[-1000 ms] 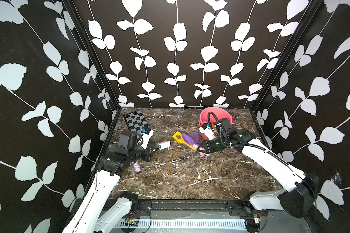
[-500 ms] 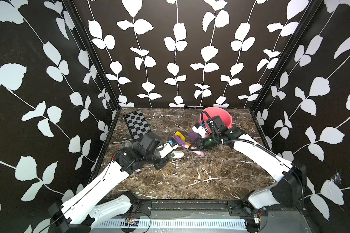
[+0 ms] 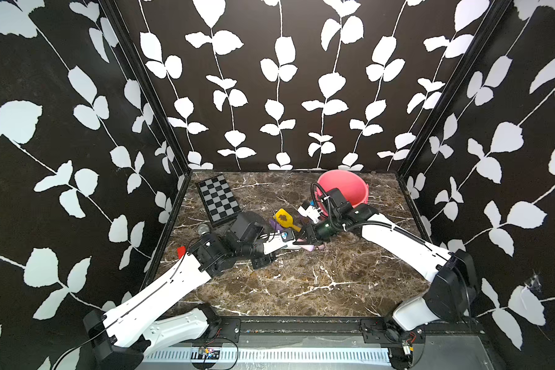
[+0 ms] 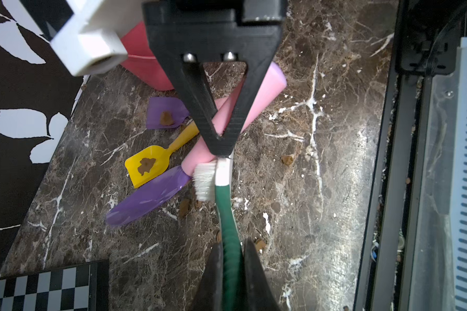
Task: Brush the soil off the hand trowel and place it into the bucket
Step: Brush off the soil from the hand trowel.
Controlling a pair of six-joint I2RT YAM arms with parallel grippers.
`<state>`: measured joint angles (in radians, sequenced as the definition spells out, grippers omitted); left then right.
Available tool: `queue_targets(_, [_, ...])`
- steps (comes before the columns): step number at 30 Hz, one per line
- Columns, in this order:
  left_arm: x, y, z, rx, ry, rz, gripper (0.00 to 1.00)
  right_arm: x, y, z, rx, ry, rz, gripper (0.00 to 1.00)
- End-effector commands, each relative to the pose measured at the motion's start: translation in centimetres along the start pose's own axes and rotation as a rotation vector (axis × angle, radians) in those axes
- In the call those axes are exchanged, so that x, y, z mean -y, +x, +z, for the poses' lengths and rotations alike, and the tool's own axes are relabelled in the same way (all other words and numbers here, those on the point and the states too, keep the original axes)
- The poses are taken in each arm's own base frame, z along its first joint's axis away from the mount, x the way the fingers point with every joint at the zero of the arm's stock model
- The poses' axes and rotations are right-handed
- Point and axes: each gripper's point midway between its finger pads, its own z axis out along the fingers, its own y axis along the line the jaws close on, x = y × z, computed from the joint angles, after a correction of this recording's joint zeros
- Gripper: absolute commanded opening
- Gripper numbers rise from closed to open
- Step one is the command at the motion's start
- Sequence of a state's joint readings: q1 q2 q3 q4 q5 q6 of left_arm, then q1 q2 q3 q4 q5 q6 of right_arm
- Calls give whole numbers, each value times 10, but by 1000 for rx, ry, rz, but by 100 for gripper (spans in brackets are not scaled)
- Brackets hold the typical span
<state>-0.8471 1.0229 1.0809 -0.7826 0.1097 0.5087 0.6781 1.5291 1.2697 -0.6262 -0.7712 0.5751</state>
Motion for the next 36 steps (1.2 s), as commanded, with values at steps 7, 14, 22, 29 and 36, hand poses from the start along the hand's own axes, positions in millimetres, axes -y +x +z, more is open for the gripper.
queue_targets(7, [-34, 14, -14, -100, -197, 104, 0, 0, 6, -12, 14, 8, -20, 0])
queue_targets(14, [-33, 36, -15, -203, -201, 156, 0, 3, 4, -20, 30, 11, -14, 0])
queue_targets(22, [1, 21, -8, -102, -11, 155, 0, -2, -4, -16, 44, -17, -10, 0])
queue_targets(29, [-9, 7, -1, -63, -55, 169, 0, -1, 3, -3, 7, -27, -5, 0])
queue_targets(36, [-20, -2, -3, -14, -132, 229, 0, 5, 15, 1, -32, -34, 8, 0])
